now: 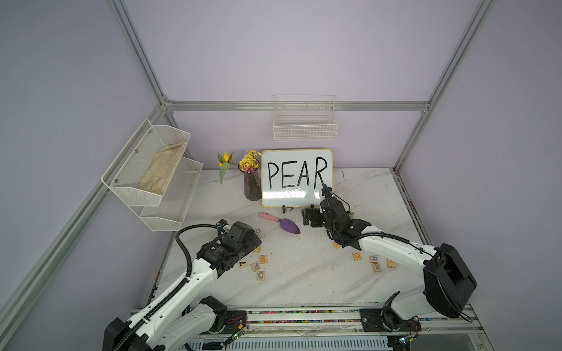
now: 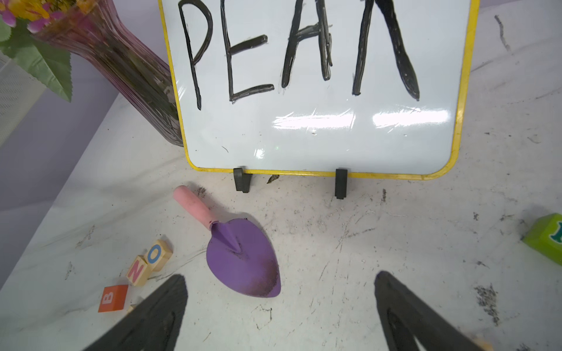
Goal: Spell the uppercase word “pear” with letter blocks
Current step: Pick up the letter block from the center of the board.
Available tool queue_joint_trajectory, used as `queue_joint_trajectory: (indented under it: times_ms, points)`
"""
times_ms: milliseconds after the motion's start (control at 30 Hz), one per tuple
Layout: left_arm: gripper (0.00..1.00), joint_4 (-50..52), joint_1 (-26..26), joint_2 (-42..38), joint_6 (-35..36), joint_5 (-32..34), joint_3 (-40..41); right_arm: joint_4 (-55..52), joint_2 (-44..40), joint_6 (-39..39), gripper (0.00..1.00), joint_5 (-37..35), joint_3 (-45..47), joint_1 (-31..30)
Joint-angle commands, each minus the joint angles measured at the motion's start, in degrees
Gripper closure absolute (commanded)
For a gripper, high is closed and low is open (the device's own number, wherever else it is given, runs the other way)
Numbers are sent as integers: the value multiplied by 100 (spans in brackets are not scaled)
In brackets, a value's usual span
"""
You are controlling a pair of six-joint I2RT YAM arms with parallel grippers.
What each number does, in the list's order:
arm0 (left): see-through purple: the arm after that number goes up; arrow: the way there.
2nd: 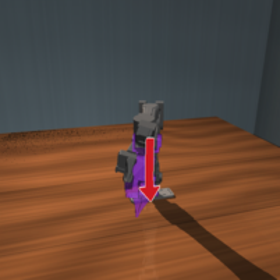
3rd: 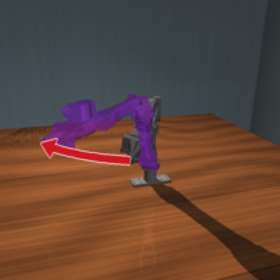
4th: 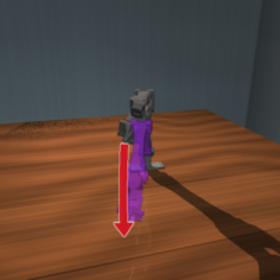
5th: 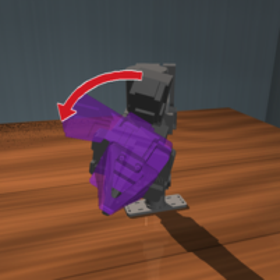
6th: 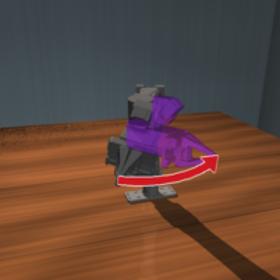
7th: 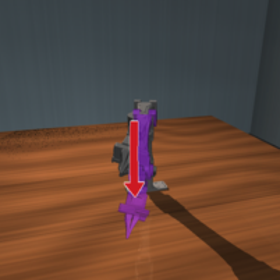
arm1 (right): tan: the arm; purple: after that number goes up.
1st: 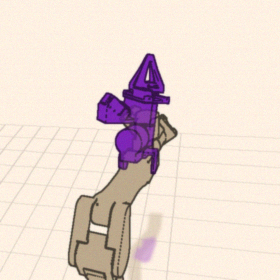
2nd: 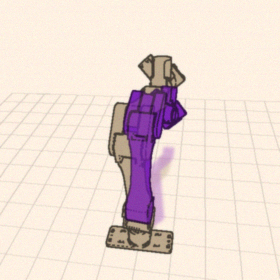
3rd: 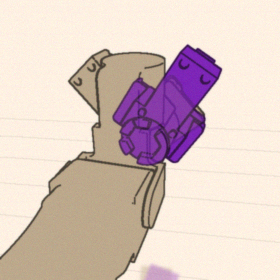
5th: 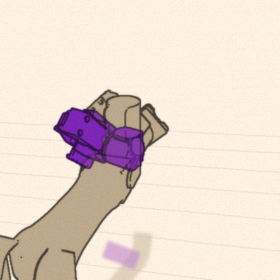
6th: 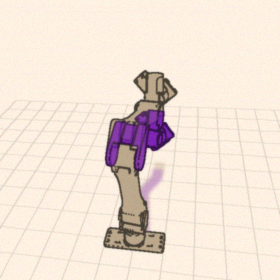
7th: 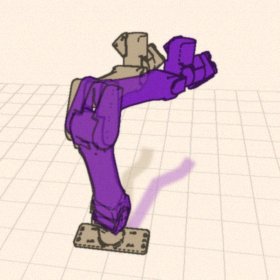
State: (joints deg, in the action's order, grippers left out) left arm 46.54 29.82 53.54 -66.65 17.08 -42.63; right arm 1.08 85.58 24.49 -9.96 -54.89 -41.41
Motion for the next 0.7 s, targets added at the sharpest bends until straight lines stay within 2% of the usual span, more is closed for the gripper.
queue_joint_trajectory:
  times_ms: [0,333,533,667]
  points:
    - [0,399,15,-132,-461,240,85,127,81,-217,3,-22,-20,-8]
    - [0,129,-9,231,-952,166,36,218,78,-320,3,-105,185,-8]
    - [0,-509,-138,736,-1324,-361,164,235,-165,-333,3,-343,410,-8]
    - [0,-696,-289,1078,-1304,-645,149,217,-360,-369,3,-515,556,-8]
